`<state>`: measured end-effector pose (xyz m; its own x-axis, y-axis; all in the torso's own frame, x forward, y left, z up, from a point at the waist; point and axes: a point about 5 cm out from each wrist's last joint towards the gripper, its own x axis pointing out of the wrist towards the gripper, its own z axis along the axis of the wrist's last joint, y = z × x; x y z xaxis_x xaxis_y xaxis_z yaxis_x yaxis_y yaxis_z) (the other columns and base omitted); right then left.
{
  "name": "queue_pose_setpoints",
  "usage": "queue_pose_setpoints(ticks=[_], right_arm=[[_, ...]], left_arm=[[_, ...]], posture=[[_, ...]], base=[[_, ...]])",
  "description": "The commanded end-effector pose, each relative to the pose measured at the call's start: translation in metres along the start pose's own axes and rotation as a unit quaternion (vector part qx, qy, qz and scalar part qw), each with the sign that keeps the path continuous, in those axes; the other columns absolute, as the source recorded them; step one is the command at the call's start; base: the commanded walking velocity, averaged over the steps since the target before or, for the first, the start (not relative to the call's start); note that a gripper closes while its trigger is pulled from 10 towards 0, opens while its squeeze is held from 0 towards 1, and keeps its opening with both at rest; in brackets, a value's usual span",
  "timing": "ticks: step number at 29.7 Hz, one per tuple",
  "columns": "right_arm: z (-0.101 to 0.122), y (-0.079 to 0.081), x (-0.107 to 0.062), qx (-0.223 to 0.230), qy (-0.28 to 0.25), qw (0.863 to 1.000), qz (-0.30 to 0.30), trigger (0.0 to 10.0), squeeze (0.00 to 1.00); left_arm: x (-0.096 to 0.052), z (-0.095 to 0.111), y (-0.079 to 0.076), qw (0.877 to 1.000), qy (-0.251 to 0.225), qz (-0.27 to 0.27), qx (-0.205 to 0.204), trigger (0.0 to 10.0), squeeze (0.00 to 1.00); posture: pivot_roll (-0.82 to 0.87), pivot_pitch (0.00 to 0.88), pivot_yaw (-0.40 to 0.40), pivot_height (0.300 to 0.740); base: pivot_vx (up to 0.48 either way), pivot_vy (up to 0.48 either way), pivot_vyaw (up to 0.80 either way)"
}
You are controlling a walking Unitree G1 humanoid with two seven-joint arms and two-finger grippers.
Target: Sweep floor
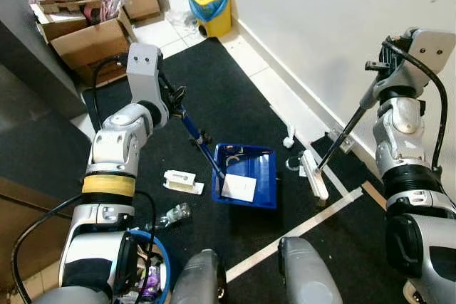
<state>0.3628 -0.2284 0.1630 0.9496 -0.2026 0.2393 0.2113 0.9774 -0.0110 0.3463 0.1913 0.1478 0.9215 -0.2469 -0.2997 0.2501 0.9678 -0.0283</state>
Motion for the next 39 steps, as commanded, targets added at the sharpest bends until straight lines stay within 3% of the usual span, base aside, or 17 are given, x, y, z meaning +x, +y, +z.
queue_pose_setpoints(ticks=[1,31,39], right_arm=[[0.0068,0.0023,0.0027,0.0,-0.021,1.0,0.003,10.0,0.0],[0.0064,0.0009,0.0028,0.0,-0.022,1.0,-0.004,10.0,0.0],[0.0063,0.0011,0.0028,0.0,-0.023,1.0,-0.004,10.0,0.0]], left_arm=[[-0.0013,0.0117,-0.0002,1.0,-0.025,-0.002,0.011,10.0,0.0],[-0.0013,0.0134,-0.0027,1.0,-0.027,-0.009,0.013,10.0,0.0],[-0.0015,0.0143,-0.0056,0.999,-0.029,-0.017,0.017,10.0,0.0]], posture=[[-0.03,0.01,0.05,0.74],[-0.03,0.013,0.055,0.74],[-0.03,0.013,0.056,0.74]], base=[[0.405,0.0,0.0],[0.457,0.0,0.0],[0.072,0.0,0.0]])
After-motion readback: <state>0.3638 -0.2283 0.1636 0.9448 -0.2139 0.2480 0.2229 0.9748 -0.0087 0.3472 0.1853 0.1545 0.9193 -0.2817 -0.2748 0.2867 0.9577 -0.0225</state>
